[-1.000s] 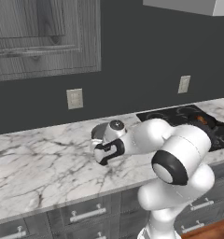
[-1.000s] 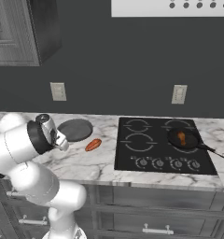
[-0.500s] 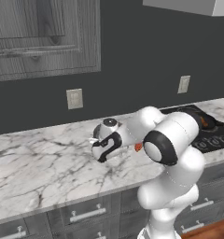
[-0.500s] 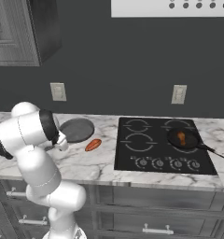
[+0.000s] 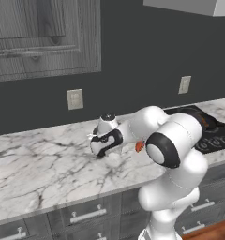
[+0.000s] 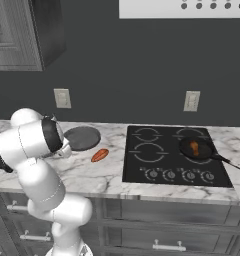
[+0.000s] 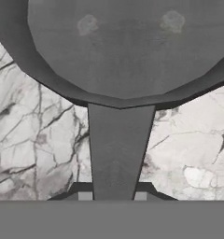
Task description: Place both pans onto different burners. Then place the sweet potato and the chicken drumstick on different pans.
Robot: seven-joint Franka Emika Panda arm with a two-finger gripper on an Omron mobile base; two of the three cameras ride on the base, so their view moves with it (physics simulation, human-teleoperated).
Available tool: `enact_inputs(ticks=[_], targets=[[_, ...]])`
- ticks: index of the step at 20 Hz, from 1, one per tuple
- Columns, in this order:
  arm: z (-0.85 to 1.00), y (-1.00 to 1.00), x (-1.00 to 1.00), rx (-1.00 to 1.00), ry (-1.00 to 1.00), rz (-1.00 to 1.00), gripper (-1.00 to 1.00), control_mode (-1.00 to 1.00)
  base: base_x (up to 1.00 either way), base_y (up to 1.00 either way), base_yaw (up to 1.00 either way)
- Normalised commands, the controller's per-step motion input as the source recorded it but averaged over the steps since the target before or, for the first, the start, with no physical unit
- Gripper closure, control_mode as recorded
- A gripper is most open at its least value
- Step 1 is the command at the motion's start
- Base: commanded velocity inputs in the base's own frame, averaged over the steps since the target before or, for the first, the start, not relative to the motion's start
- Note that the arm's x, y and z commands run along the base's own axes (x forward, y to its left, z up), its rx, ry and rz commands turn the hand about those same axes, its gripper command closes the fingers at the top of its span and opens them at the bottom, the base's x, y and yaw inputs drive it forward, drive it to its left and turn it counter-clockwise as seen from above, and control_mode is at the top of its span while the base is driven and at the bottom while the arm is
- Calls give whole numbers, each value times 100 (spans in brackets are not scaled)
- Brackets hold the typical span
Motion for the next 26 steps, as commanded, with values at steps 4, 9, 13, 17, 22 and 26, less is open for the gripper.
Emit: enact_inputs(ticks=[4,9,13,17,22,26], targets=[[48,-25,-33,4,-2,0,100,-100,0,0,0],[51,-43,-48,3,-1,0,100,-100,0,0,0],[72,-53,-52,0,0,1,100,-100,0,0,0],[91,-48,-57,0,6,10,100,-100,0,0,0],[71,-41,-77,-7,2,20,100,-100,0,0,0],[40,-47,-90,-13,-9,23,100,-100,0,0,0]])
